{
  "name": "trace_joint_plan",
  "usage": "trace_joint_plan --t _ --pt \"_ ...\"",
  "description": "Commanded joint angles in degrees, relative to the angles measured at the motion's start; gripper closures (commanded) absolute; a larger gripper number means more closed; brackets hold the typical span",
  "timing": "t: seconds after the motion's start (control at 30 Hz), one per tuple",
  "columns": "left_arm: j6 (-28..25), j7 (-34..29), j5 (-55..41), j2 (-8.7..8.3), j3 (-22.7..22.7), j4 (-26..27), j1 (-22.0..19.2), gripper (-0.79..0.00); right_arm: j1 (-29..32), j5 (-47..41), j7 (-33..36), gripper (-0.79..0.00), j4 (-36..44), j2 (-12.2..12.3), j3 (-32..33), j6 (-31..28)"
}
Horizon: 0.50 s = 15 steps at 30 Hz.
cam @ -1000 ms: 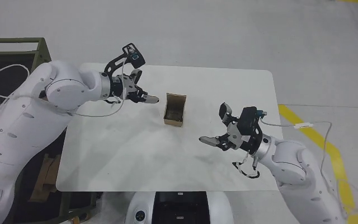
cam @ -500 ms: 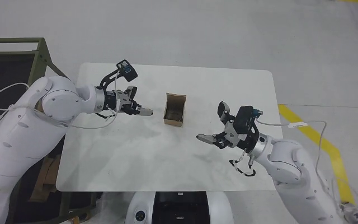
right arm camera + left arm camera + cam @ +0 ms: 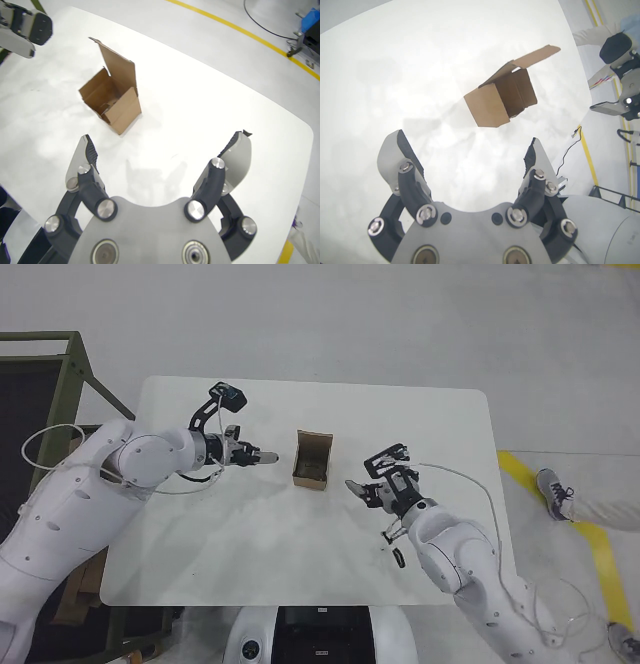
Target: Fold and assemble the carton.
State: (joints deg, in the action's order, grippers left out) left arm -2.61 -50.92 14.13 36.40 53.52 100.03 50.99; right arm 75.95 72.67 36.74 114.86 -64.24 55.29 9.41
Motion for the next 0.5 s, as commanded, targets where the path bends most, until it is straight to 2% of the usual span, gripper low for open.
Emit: trace_joint_plan --t 0.0,0.23,0.47 --pt "1.4 1.4 0.3 0.60 -1.0 -0.8 -0.1 -0.785 -1.7 1.9 1.1 -0.785 -1.3 -0.8 -2.6 4.1" --pt "5.5 2.7 3.2 3.07 -5.3 -3.1 -2.2 -0.785 -6.5 2.6 2.1 -0.785 -6.3 -3.4 -7.2 10.9" --pt "6.7 2.9 3.7 5.59 -8.6 -6.3 -4.9 -0.785 -9.6 2.6 3.5 -0.785 -10.4 -5.4 -9.3 13.9"
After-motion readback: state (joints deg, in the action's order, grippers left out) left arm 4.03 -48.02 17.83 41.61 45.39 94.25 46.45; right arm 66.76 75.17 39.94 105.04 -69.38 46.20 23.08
